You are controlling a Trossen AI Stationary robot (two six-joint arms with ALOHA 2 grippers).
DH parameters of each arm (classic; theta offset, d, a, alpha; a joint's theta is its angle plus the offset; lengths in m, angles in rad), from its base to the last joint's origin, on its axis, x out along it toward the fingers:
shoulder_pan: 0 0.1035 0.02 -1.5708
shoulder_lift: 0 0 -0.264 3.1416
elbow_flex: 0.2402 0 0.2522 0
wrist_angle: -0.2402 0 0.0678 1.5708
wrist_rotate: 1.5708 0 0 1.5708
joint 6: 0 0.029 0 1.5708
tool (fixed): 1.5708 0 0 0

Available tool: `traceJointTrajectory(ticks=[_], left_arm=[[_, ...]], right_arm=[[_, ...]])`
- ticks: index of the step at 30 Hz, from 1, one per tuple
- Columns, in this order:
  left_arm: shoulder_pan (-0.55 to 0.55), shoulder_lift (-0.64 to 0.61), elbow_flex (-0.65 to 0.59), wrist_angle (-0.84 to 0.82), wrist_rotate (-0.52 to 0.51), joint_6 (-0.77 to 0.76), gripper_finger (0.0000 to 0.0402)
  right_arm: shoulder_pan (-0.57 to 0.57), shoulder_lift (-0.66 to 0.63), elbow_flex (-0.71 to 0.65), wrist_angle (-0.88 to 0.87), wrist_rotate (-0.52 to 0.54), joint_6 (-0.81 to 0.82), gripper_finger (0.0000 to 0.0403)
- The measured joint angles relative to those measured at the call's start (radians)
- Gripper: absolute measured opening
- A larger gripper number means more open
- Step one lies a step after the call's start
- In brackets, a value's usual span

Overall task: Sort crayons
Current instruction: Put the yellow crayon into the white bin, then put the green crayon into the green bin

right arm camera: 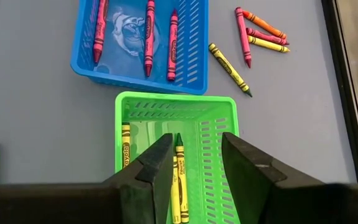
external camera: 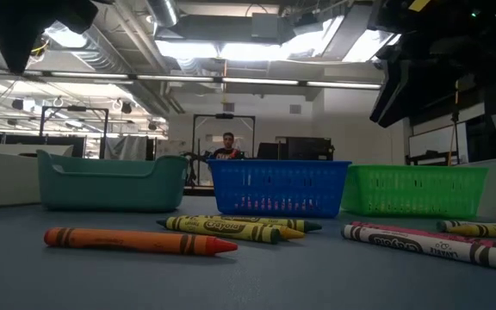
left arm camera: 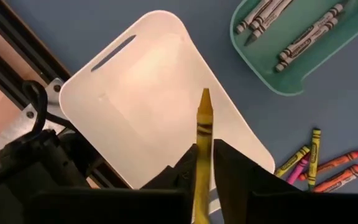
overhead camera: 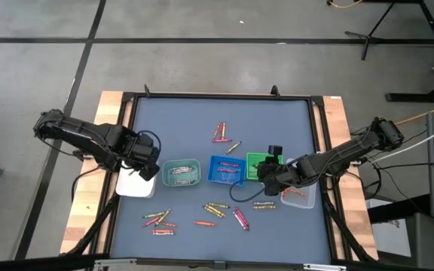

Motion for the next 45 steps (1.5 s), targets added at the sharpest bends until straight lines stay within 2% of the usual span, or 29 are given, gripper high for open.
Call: traceJointTrajectory(ticks=[11, 19, 24, 29, 40, 45], left_arm=[[-0.01, 0.0, 0.0, 0.009, -0.077, -0.036, 0.0097], [-0.01, 0.0, 0.0, 0.05, -0.129, -0.036, 0.0102], [-0.01, 0.0, 0.0, 0.077, -0.165, -0.035, 0.0102], [-0.01, 0.001, 0.0, 0.091, -0.167, -0.035, 0.0102], [-0.01, 0.001, 0.0, 0.097, -0.168, -0.035, 0.0102], [-0.01, 0.001, 0.0, 0.098, -0.193, -0.034, 0.0102]], right_arm=[[0.0, 0.0, 0.0, 0.025, 0.0, -0.053, 0.0136], [-0.005, 0.0, 0.0, 0.085, -0.001, -0.162, 0.0136], [-0.072, 0.0, 0.0, 0.139, -0.042, -0.236, 0.0136], [-0.206, 0.0, 0.0, 0.212, -0.154, -0.349, 0.0136], [-0.582, 0.0, 0.001, 0.364, -0.599, -0.592, 0.0136], [-0.689, 0.036, 0.001, 0.378, -0.713, -0.627, 0.0136]])
